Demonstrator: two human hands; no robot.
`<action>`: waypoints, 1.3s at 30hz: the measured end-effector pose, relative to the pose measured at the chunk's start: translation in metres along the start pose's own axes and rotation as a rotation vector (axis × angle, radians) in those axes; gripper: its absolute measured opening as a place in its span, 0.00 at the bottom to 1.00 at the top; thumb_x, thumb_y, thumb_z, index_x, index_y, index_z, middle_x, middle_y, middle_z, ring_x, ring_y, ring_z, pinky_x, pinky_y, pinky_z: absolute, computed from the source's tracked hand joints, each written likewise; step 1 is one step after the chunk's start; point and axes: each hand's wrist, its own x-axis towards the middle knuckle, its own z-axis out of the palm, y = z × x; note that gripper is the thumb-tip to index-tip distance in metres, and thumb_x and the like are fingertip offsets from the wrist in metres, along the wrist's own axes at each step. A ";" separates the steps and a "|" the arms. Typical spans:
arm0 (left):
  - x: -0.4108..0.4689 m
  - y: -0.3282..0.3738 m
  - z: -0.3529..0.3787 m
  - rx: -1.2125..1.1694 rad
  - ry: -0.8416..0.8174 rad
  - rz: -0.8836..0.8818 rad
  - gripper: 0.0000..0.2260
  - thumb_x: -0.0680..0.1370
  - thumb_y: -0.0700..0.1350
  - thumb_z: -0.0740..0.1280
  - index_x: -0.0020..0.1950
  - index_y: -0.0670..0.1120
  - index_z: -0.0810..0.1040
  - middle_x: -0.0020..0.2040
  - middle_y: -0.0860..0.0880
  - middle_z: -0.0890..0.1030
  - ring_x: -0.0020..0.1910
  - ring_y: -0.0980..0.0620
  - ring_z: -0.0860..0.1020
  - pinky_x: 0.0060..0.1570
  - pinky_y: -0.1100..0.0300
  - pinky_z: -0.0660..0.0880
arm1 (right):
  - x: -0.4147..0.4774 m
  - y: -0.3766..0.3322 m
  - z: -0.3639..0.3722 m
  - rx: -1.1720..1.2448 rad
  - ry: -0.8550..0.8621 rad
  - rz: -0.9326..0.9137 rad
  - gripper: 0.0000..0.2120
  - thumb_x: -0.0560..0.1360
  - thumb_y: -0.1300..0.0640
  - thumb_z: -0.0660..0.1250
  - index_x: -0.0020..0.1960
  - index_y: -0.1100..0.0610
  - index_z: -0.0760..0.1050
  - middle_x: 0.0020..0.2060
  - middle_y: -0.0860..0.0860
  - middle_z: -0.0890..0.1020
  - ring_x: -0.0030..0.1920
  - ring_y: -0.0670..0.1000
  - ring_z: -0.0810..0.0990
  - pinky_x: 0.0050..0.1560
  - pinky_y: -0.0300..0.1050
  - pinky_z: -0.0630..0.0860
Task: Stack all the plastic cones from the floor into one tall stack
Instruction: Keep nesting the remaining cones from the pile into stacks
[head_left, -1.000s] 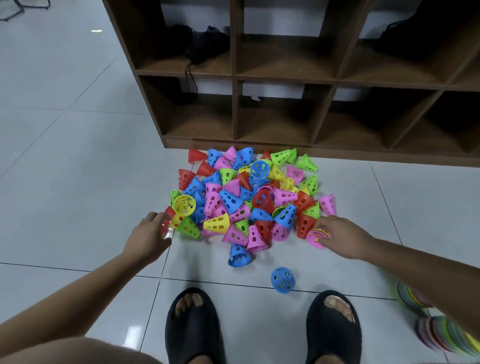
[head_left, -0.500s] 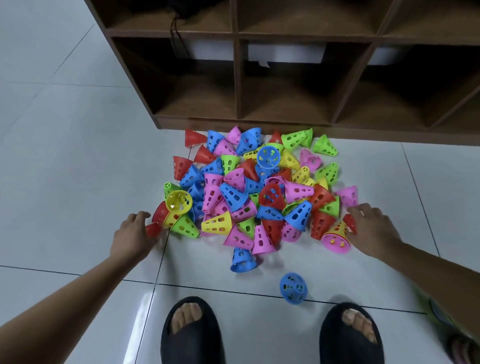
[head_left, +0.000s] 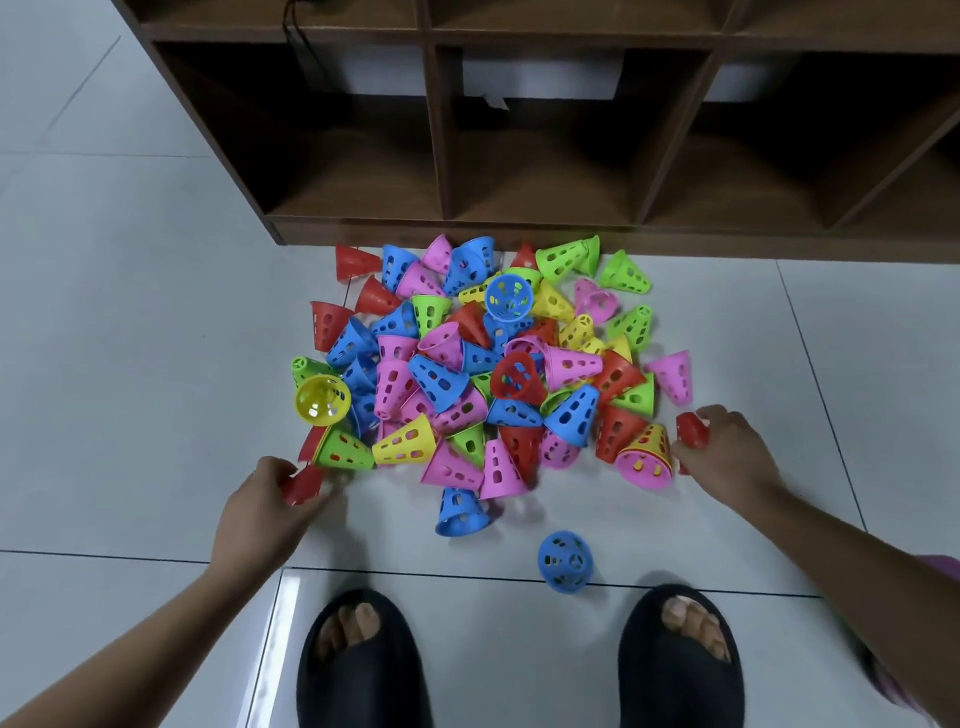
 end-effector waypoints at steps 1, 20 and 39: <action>-0.009 0.005 -0.001 -0.030 0.013 -0.003 0.23 0.69 0.65 0.70 0.57 0.55 0.72 0.44 0.53 0.84 0.43 0.47 0.82 0.42 0.49 0.79 | -0.007 -0.003 -0.005 0.068 0.030 0.016 0.32 0.66 0.43 0.71 0.67 0.57 0.75 0.54 0.59 0.82 0.57 0.62 0.81 0.55 0.52 0.78; -0.100 0.117 0.049 -0.401 -0.211 0.442 0.27 0.73 0.49 0.82 0.66 0.64 0.73 0.61 0.63 0.82 0.60 0.59 0.82 0.57 0.66 0.79 | -0.156 -0.033 0.036 0.296 -0.378 -0.449 0.26 0.72 0.51 0.80 0.65 0.36 0.74 0.57 0.33 0.75 0.57 0.38 0.76 0.55 0.28 0.72; -0.094 0.148 0.124 -0.172 -0.381 0.790 0.23 0.78 0.52 0.77 0.69 0.57 0.73 0.62 0.60 0.75 0.61 0.58 0.78 0.58 0.55 0.80 | -0.134 -0.017 0.068 0.484 -0.597 -0.140 0.24 0.75 0.62 0.75 0.69 0.49 0.75 0.56 0.47 0.85 0.55 0.42 0.86 0.63 0.48 0.82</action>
